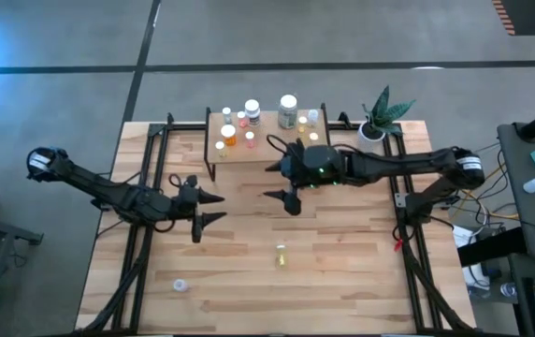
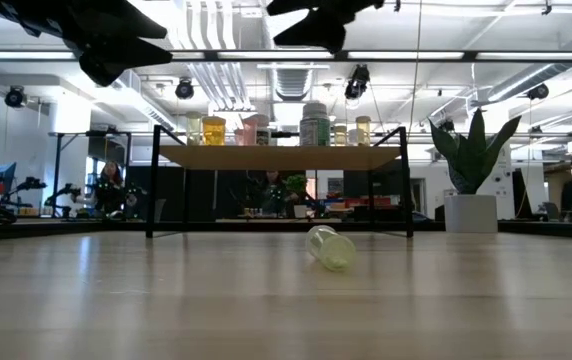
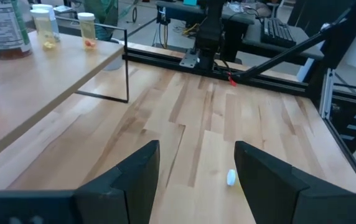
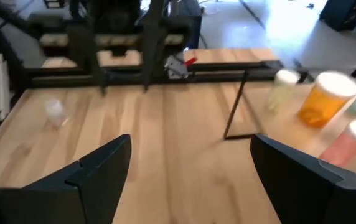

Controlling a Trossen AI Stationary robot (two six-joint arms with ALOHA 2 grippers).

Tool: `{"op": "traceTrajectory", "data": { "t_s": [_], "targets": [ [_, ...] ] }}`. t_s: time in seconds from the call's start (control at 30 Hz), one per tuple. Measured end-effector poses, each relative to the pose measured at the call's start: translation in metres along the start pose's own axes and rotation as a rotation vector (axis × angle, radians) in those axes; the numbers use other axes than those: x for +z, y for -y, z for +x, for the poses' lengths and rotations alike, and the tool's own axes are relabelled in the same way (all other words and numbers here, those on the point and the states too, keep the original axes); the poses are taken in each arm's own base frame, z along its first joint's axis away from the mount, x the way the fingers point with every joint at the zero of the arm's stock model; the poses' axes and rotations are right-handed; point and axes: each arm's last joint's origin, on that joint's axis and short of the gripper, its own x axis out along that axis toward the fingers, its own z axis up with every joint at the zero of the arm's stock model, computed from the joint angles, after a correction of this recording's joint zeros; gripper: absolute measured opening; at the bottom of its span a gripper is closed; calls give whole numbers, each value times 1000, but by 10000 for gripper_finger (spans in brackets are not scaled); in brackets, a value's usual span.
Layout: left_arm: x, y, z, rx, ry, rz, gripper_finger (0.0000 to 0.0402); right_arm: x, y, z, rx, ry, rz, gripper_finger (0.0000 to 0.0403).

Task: Pick and place medicine bottles onto shelf by color
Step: Put the blue medicine bottle on the shelf

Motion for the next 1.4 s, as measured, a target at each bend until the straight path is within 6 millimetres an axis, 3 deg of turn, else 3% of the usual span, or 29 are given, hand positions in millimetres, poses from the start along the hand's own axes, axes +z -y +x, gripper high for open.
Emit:
{"op": "traceTrajectory", "data": {
  "t_s": [0.2,0.53,0.83,1.03,1.17,1.4],
  "targets": [
    [1,-5,-9,2,-18,-10,192,-27,-14,-13,27,45,37,301],
    [2,-11,-24,-31,-165,-92,192,-67,-20,-42,59,190,160,288],
    [2,-12,-28,-19,-306,-49,192,-83,-25,-39,77,186,174,288],
    [26,-14,-46,-112,-196,-48,192,-81,-30,-43,92,203,127,288],
    [32,-21,-59,-135,-62,5,192,-77,-32,-48,100,218,105,288],
    [7,-35,-66,-158,245,16,192,-83,-34,-51,107,204,95,288]
  ]
}}
